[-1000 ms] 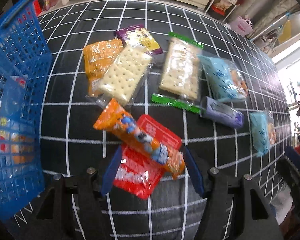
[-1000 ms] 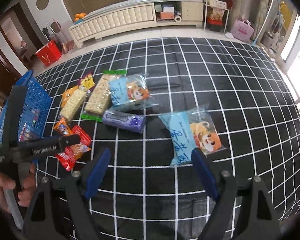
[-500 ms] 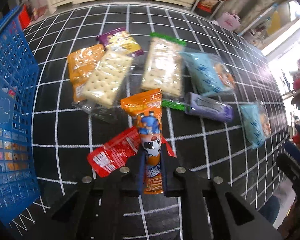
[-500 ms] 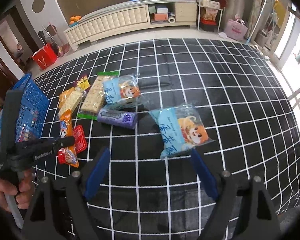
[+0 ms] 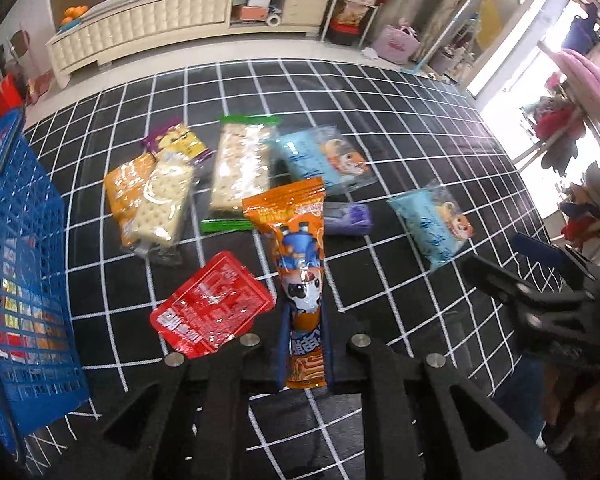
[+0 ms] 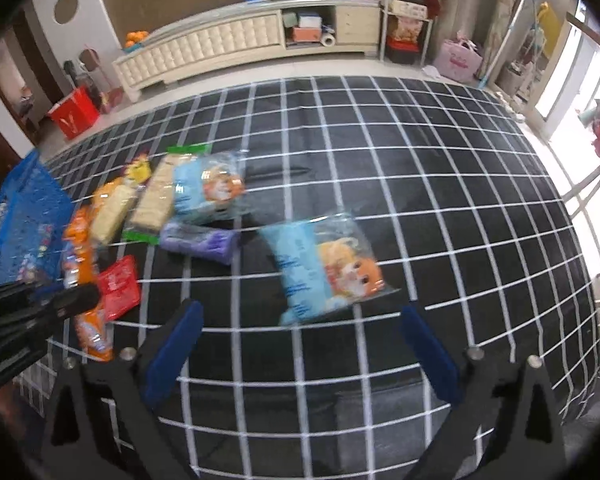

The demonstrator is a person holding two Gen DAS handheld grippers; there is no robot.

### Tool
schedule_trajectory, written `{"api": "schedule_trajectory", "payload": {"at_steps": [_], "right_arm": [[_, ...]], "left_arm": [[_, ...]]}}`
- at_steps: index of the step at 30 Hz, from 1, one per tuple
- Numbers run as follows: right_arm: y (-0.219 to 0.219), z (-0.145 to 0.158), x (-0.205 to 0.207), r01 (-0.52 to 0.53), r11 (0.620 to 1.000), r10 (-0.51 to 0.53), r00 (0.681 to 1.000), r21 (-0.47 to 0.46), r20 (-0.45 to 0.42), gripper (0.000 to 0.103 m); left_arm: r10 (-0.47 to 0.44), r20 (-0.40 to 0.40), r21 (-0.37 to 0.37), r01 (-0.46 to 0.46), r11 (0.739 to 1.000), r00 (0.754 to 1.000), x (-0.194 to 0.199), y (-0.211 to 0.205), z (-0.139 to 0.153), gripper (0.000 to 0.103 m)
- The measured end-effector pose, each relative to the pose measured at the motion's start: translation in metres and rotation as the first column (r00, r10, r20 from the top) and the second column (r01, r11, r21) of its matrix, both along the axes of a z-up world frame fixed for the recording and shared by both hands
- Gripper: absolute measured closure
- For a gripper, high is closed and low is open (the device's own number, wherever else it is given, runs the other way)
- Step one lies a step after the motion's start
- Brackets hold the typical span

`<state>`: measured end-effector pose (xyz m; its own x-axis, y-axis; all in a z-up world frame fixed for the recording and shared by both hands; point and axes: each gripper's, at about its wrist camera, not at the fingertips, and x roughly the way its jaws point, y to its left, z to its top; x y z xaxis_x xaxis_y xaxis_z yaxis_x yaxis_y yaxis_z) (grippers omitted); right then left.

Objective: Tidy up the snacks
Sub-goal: 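Grasp the blue cartoon-dog bread bag with the right gripper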

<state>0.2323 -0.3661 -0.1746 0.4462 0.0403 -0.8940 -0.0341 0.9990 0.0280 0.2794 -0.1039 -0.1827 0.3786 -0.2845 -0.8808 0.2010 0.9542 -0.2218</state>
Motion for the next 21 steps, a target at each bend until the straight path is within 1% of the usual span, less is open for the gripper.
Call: {"api": "schedule_trajectory", "payload": {"at_steps": [3,5,9,13,15,17,18,19,21], "right_arm": [[-0.004,-0.008,0.014,-0.015,0.999,0.014,1.0,-0.043,-0.027,0.0],[-0.005,-0.019,0.025,-0.03,0.997,0.026,0.998,-0.065,-0.062,0.0],[-0.008,-0.036,0.041,-0.022,0.999,0.018,0.997,-0.047,-0.078,0.0],[-0.005,-0.062,0.058,-0.038,0.996,0.026,0.991,-0.085,-0.131,0.0],[-0.007,-0.067,0.059,-0.018,0.997,0.007,0.991,-0.081,-0.131,0.001],[-0.01,-0.07,0.056,0.012,0.999,-0.016,0.992,-0.034,-0.129,0.008],[-0.011,-0.07,0.055,0.025,0.999,-0.029,0.992,-0.032,-0.126,0.023],[-0.011,-0.07,0.052,0.039,0.999,-0.042,0.993,-0.034,-0.113,0.029],[-0.011,-0.068,0.046,0.055,0.998,-0.056,0.995,-0.012,-0.086,0.031]], "left_arm": [[-0.014,0.005,0.009,0.014,1.0,1.0,0.006,-0.008,-0.003,0.091],[-0.025,0.006,0.02,0.025,1.0,1.0,0.006,-0.01,-0.003,0.091],[-0.042,-0.004,0.039,0.042,0.998,0.999,0.011,-0.016,-0.009,0.091],[-0.05,-0.016,0.035,0.051,0.998,0.999,0.017,-0.019,-0.02,0.091],[-0.05,-0.015,0.039,0.051,0.998,0.999,0.021,-0.022,-0.025,0.091],[-0.046,-0.001,0.064,0.045,0.997,0.999,0.025,-0.023,-0.03,0.091],[-0.042,0.002,0.059,0.041,0.997,0.999,0.027,-0.021,-0.033,0.091],[-0.044,-0.004,0.047,0.044,0.998,0.999,0.029,-0.02,-0.035,0.091],[-0.039,-0.005,0.04,0.039,0.998,0.999,0.031,-0.018,-0.037,0.091]]}}
